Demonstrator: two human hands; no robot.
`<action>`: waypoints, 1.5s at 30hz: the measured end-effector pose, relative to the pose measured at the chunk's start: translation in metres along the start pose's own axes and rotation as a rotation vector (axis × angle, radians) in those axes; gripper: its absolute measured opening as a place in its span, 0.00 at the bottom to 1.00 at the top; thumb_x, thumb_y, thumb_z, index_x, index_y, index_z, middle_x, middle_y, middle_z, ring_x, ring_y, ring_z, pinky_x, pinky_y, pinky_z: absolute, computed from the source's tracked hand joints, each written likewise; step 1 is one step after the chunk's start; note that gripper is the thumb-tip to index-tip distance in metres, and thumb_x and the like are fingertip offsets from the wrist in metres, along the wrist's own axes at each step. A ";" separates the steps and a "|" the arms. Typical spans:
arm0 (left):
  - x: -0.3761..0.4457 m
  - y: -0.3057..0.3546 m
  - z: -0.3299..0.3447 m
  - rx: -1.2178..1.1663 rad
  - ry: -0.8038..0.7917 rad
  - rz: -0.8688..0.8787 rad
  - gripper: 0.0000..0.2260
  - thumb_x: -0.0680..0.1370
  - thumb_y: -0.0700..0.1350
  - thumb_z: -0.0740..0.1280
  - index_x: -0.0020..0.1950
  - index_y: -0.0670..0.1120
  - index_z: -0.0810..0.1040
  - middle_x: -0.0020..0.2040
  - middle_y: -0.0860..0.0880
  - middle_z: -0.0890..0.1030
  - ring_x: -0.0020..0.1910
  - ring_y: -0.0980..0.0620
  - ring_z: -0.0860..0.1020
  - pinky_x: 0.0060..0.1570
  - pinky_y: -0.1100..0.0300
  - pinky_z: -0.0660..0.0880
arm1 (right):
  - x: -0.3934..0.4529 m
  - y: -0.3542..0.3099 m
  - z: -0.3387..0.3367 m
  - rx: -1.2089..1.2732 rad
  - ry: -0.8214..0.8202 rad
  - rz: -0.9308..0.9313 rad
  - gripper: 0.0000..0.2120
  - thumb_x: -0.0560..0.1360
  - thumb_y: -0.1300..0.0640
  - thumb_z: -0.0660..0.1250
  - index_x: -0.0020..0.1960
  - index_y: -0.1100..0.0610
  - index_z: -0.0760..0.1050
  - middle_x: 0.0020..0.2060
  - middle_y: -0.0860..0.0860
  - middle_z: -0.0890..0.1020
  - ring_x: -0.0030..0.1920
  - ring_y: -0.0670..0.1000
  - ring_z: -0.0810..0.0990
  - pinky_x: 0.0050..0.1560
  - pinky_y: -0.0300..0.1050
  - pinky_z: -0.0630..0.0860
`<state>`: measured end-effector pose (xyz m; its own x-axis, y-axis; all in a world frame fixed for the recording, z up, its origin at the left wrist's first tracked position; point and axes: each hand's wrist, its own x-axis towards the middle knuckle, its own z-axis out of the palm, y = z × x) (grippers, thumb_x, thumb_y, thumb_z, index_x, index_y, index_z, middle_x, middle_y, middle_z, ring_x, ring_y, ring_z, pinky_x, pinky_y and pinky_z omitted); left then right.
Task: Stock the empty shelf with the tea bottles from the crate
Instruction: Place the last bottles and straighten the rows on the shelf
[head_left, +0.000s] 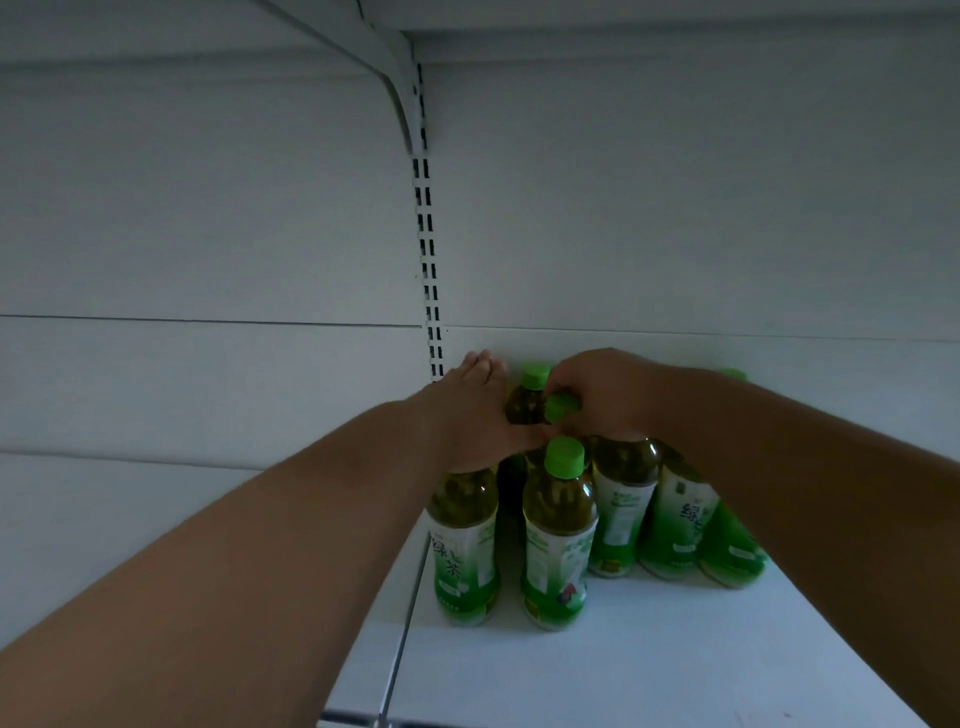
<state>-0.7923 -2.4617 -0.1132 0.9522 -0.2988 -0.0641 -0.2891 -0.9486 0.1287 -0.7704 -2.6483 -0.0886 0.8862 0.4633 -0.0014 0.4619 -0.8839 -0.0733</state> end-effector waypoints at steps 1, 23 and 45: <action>-0.001 -0.002 0.001 -0.001 -0.001 0.001 0.54 0.71 0.78 0.52 0.81 0.42 0.38 0.82 0.44 0.39 0.80 0.49 0.39 0.78 0.47 0.45 | 0.000 0.000 0.001 -0.002 0.007 0.000 0.19 0.75 0.45 0.73 0.63 0.52 0.77 0.52 0.49 0.75 0.51 0.51 0.73 0.49 0.44 0.68; 0.000 0.001 -0.001 -0.183 0.027 -0.007 0.34 0.83 0.58 0.57 0.81 0.40 0.51 0.82 0.42 0.47 0.80 0.45 0.46 0.76 0.55 0.44 | 0.005 -0.018 -0.001 -0.012 0.082 0.023 0.19 0.74 0.43 0.73 0.54 0.58 0.81 0.49 0.54 0.81 0.49 0.54 0.79 0.43 0.44 0.71; -0.004 0.002 0.000 -0.163 0.029 -0.059 0.34 0.83 0.62 0.49 0.82 0.46 0.42 0.82 0.48 0.41 0.80 0.53 0.40 0.77 0.53 0.43 | -0.045 -0.034 0.014 0.053 0.051 -0.136 0.16 0.72 0.39 0.73 0.45 0.50 0.74 0.37 0.44 0.74 0.36 0.41 0.70 0.32 0.40 0.62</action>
<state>-0.7971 -2.4620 -0.1130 0.9700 -0.2381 -0.0479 -0.2153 -0.9343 0.2841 -0.8261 -2.6380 -0.0998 0.8171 0.5731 0.0629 0.5762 -0.8081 -0.1219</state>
